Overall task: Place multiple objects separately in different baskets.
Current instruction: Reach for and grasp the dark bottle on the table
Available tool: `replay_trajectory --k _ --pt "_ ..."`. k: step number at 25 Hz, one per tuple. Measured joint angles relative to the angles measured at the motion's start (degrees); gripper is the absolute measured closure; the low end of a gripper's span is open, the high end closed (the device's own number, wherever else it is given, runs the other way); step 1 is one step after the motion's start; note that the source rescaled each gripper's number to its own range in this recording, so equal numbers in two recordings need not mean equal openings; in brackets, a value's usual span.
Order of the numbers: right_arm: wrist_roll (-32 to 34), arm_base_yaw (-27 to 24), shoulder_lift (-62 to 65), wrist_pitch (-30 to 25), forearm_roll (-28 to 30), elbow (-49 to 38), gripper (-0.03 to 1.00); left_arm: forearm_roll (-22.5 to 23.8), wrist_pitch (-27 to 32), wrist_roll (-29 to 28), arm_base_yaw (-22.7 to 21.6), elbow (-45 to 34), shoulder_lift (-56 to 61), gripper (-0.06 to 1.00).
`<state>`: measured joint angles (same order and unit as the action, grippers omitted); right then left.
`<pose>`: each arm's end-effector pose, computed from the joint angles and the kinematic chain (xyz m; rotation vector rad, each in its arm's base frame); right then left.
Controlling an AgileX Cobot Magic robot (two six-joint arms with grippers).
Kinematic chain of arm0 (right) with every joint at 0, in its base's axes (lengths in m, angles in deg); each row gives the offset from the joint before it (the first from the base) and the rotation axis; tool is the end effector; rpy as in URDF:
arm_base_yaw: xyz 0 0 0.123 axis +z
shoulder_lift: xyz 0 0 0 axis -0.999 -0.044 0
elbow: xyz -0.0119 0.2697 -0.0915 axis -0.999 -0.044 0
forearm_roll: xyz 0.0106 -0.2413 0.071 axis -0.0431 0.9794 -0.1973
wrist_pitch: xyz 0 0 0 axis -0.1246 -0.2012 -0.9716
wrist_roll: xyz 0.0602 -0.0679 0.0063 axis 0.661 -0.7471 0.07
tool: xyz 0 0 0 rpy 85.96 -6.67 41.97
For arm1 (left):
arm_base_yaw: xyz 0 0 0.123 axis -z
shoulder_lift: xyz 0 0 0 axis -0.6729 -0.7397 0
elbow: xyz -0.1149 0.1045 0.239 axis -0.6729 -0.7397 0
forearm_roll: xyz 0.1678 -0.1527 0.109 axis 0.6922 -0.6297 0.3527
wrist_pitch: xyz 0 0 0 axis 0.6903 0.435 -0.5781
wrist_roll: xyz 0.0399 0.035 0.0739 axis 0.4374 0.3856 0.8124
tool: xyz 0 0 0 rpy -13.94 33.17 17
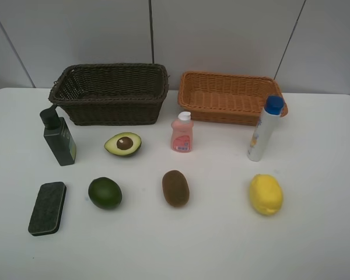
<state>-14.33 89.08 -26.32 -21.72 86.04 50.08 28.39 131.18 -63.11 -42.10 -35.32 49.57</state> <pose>-0.0082 -0.0055 0.2833 0.0721 2.0193 0.0011 -0.0090 -0.0136 0.2814 0.2635 2.0056 -0.0495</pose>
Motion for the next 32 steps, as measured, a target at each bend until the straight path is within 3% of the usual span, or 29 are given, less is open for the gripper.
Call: replay_trajectory --k 16,20,24,32 --pt "0.00 0.00 0.00 0.00 0.00 0.00 -0.03 0.00 -0.06 -0.07 0.00 0.00 0.00 -0.06" --pt "0.00 0.00 0.00 0.00 0.00 0.00 -0.03 0.00 -0.48 -3.03 0.00 0.00 -1.44 -0.06" --pt "0.00 0.00 0.00 0.00 0.00 0.00 -0.03 0.71 -2.62 -7.28 0.00 0.69 -11.76 -0.06" --pt "0.00 0.00 0.00 0.00 0.00 0.00 -0.03 0.93 -12.57 -12.74 0.00 9.78 -48.46 -0.06"
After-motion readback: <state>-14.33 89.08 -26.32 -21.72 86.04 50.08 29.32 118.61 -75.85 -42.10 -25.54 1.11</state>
